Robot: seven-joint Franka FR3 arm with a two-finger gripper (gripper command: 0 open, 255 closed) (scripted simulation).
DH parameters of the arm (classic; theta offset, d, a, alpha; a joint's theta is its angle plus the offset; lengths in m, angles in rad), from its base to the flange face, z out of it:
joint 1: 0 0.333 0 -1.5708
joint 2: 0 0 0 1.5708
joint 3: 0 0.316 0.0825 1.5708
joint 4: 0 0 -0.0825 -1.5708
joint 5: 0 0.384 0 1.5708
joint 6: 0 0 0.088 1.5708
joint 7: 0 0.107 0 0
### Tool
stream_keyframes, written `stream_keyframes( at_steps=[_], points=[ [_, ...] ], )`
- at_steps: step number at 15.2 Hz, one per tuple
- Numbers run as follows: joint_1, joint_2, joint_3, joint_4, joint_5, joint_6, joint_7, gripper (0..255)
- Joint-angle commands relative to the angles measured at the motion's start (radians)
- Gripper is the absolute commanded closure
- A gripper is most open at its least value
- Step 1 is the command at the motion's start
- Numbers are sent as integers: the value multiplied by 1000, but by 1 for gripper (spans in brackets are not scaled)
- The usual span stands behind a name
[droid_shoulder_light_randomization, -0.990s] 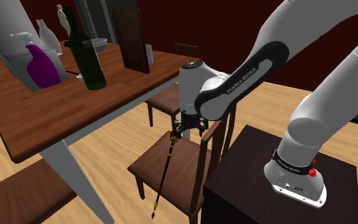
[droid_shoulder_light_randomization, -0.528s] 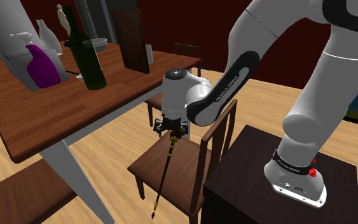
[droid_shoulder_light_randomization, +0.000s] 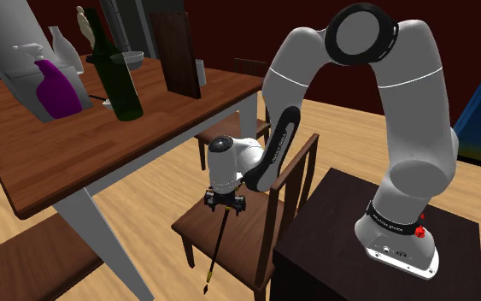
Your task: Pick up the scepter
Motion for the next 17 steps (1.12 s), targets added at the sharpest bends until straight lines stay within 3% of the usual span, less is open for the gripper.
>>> stream_keyframes(
  at_steps=[1,9,10,17],
  points=[
    [39,52,-39,44,-36,7,46,0],
    [99,138,-113,86,-113,55,113,0],
    [98,138,-113,86,-113,55,112,255],
    [98,139,-113,87,-113,56,112,255]
  ],
)
